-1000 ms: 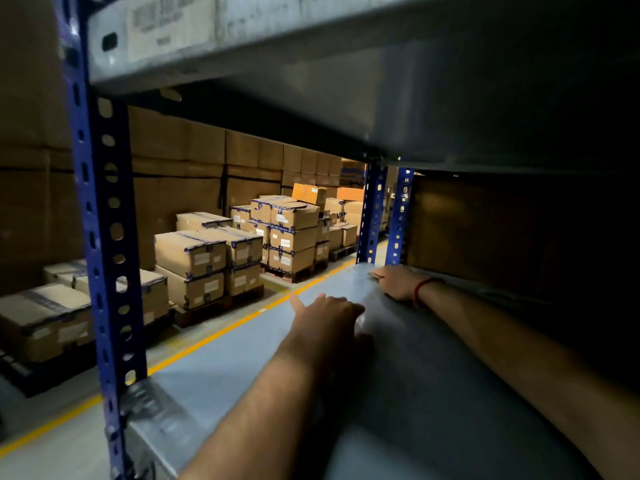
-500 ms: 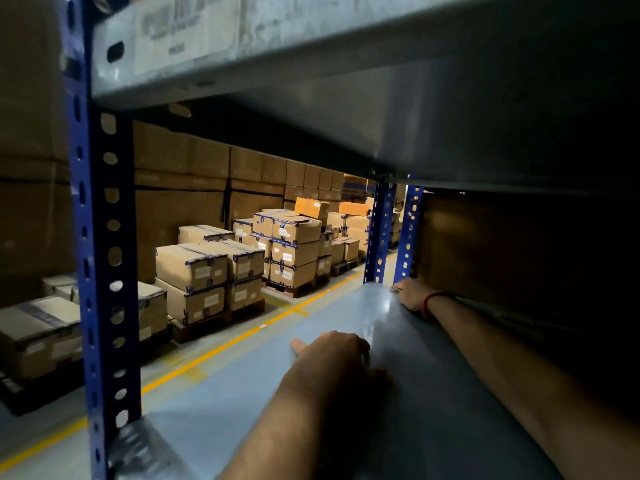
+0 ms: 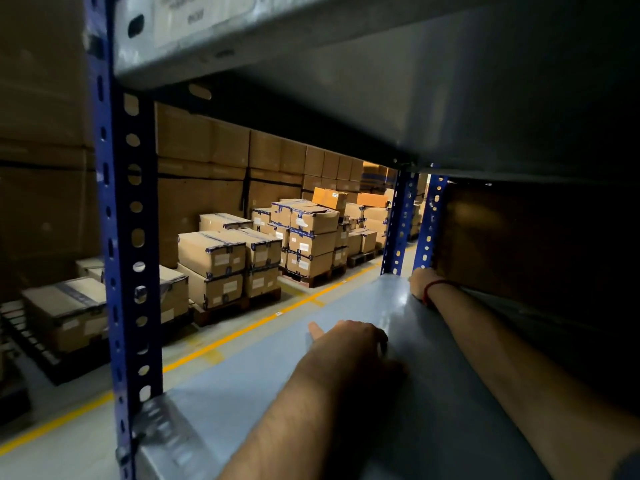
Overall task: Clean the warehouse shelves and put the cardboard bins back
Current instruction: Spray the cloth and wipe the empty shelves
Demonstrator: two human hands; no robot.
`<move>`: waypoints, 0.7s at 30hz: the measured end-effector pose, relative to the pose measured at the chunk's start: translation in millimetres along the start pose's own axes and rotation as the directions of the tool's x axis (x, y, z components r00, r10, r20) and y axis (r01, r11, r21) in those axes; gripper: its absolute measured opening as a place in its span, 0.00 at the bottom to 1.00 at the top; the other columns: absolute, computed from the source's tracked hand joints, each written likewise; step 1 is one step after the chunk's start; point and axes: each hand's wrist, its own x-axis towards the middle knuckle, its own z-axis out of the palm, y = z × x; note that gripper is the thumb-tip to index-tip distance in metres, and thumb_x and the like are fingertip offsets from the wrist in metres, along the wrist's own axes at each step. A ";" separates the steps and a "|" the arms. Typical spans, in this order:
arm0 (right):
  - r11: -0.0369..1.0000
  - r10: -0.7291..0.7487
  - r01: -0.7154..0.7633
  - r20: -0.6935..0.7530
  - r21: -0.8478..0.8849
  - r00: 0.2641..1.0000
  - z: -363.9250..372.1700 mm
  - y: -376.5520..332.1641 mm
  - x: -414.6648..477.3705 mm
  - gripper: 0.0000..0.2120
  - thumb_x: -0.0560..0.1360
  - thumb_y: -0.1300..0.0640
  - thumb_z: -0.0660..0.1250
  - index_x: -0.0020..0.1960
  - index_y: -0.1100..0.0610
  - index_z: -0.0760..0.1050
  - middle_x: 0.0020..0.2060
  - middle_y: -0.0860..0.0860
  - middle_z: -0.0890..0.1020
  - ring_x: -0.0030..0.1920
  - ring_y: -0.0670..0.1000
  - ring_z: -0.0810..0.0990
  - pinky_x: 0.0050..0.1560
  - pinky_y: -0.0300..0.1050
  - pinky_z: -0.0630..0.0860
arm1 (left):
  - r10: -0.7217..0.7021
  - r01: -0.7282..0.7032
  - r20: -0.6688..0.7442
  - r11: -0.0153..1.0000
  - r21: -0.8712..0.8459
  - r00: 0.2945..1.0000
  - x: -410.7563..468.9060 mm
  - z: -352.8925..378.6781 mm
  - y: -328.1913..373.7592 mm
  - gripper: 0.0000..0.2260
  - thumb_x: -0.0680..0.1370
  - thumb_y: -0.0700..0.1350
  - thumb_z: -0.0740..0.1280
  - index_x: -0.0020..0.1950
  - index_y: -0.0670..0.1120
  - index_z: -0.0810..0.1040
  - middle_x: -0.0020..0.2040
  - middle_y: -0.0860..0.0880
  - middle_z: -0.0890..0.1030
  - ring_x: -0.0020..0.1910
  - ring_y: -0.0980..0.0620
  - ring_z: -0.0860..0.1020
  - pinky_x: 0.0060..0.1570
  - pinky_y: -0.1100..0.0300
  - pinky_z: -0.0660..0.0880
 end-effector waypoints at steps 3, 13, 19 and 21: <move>0.998 -0.032 0.030 0.046 0.057 0.998 -5.6 -6.9 -4.6 0.18 0.82 0.60 0.54 0.69 0.64 0.72 0.67 0.61 0.76 0.66 0.60 0.75 0.67 0.51 0.71 | -0.011 0.011 0.004 1.000 -0.011 1.000 0.4 -3.8 1.4 0.18 0.81 0.60 0.63 0.67 0.55 0.76 0.67 0.50 0.78 0.71 0.47 0.70 0.72 0.29 0.44; 0.983 -0.177 0.175 0.022 0.060 0.984 -23.3 35.7 -37.0 0.16 0.81 0.62 0.61 0.66 0.61 0.77 0.66 0.59 0.78 0.66 0.59 0.75 0.64 0.46 0.69 | 0.050 -0.050 -0.014 0.998 -0.023 0.999 1.3 -1.7 -9.3 0.17 0.80 0.58 0.66 0.68 0.55 0.77 0.65 0.51 0.79 0.65 0.50 0.75 0.65 0.49 0.66; 0.997 -0.078 0.080 -0.068 0.021 0.995 -22.4 66.6 -55.9 0.11 0.76 0.64 0.61 0.53 0.62 0.81 0.56 0.62 0.82 0.58 0.63 0.80 0.55 0.51 0.76 | 0.045 -0.045 0.003 0.999 0.028 0.999 8.0 -4.2 -5.9 0.20 0.81 0.56 0.66 0.73 0.57 0.72 0.69 0.50 0.76 0.68 0.49 0.72 0.68 0.46 0.65; 0.954 -0.270 0.276 -0.063 0.117 0.961 -25.5 41.5 -74.2 0.13 0.78 0.65 0.59 0.55 0.60 0.82 0.58 0.58 0.82 0.61 0.60 0.79 0.60 0.50 0.74 | 0.055 -0.055 0.012 0.998 0.026 0.998 10.6 -2.0 -5.3 0.21 0.80 0.57 0.66 0.73 0.57 0.71 0.70 0.50 0.75 0.68 0.49 0.72 0.66 0.50 0.67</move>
